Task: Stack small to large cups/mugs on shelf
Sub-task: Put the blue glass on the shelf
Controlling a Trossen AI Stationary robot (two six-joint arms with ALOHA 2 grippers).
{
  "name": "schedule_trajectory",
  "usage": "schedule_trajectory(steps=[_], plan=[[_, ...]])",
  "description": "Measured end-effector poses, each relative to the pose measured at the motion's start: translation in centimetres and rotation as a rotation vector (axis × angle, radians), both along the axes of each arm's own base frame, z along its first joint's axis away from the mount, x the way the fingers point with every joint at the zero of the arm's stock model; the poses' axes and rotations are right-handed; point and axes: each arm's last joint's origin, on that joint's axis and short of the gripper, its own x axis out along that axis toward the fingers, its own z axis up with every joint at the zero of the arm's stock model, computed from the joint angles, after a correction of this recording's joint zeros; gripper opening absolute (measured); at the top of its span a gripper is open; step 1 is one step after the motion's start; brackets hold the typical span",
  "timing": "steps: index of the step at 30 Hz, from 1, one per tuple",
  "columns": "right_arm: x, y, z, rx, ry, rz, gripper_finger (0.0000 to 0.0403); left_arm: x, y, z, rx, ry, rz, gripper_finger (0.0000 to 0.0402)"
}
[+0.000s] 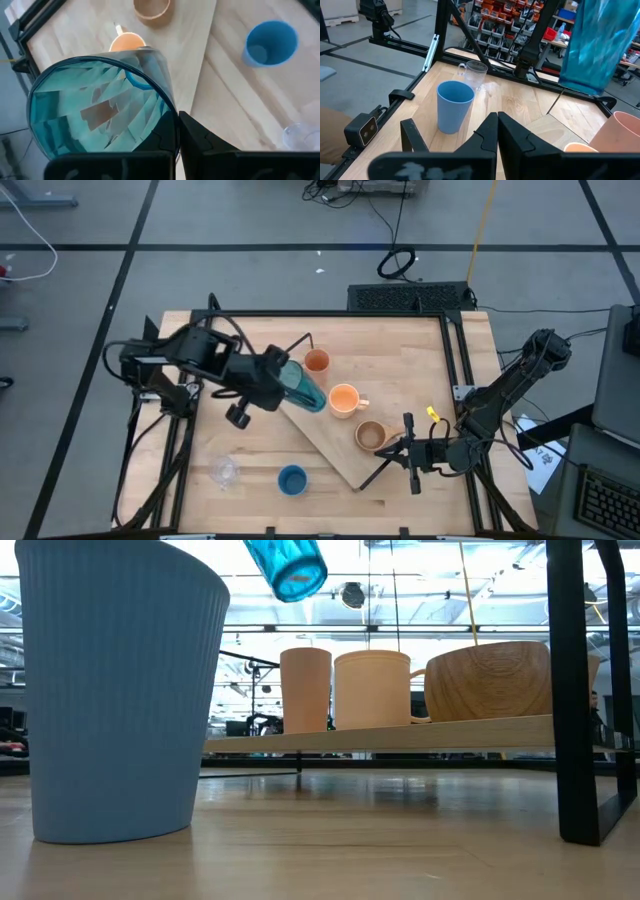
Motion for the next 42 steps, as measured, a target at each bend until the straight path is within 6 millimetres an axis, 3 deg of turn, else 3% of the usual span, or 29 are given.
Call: schedule_trajectory(steps=[18,42], plan=[[0.0,0.0,-0.1,0.005,0.011,-0.004,0.0000,1.4,0.4,-5.7,0.043,0.233,0.024,0.0005],[0.0,0.0,-0.1,0.003,0.011,-0.003,0.0000,2.2,2.7,-9.5,0.074,0.376,0.082,0.0006]])
